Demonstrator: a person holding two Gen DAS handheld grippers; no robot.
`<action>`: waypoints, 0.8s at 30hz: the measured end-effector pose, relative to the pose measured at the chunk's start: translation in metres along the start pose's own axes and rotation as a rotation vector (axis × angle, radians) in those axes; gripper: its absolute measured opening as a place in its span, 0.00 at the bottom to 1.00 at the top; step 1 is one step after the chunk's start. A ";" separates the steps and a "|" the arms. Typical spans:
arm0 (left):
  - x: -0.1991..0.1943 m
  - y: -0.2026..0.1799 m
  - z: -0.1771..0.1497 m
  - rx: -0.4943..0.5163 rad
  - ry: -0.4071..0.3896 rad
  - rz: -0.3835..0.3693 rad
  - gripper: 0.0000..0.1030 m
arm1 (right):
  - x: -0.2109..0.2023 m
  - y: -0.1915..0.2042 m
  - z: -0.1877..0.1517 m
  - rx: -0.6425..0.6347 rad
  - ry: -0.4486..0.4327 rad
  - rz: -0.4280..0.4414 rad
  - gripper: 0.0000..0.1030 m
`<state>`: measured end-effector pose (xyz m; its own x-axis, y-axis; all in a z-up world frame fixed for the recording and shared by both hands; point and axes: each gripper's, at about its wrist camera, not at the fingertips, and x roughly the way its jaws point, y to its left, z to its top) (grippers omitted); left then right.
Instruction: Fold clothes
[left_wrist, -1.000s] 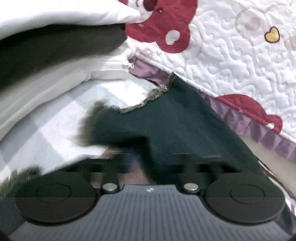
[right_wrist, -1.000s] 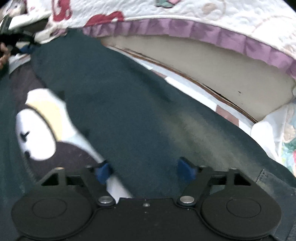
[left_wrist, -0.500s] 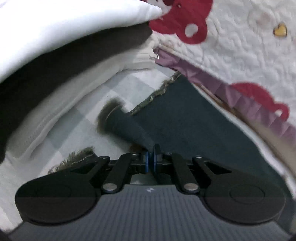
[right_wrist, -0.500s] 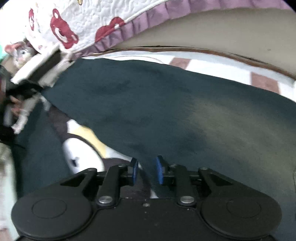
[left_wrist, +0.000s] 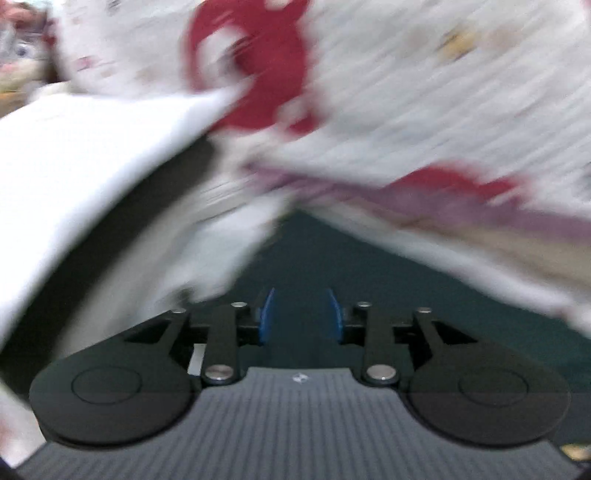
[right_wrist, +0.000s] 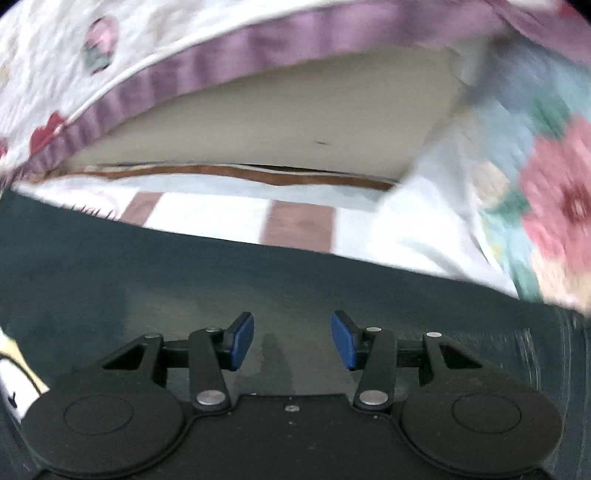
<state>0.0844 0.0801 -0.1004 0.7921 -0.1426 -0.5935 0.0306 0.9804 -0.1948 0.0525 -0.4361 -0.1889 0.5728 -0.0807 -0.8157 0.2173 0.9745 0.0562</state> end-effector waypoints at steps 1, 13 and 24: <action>-0.004 -0.018 -0.002 0.030 -0.013 -0.082 0.42 | 0.001 -0.007 -0.004 0.024 -0.002 0.004 0.52; 0.072 -0.194 -0.090 0.423 0.296 -0.390 0.20 | 0.036 0.137 -0.016 -0.194 0.056 0.243 0.79; 0.094 -0.048 -0.046 -0.039 0.345 -0.324 0.04 | -0.017 0.088 -0.089 -0.320 0.094 0.153 0.80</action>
<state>0.1295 0.0137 -0.1828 0.4965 -0.4837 -0.7207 0.2144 0.8729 -0.4382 -0.0081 -0.3303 -0.2212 0.5015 0.0760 -0.8618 -0.1318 0.9912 0.0108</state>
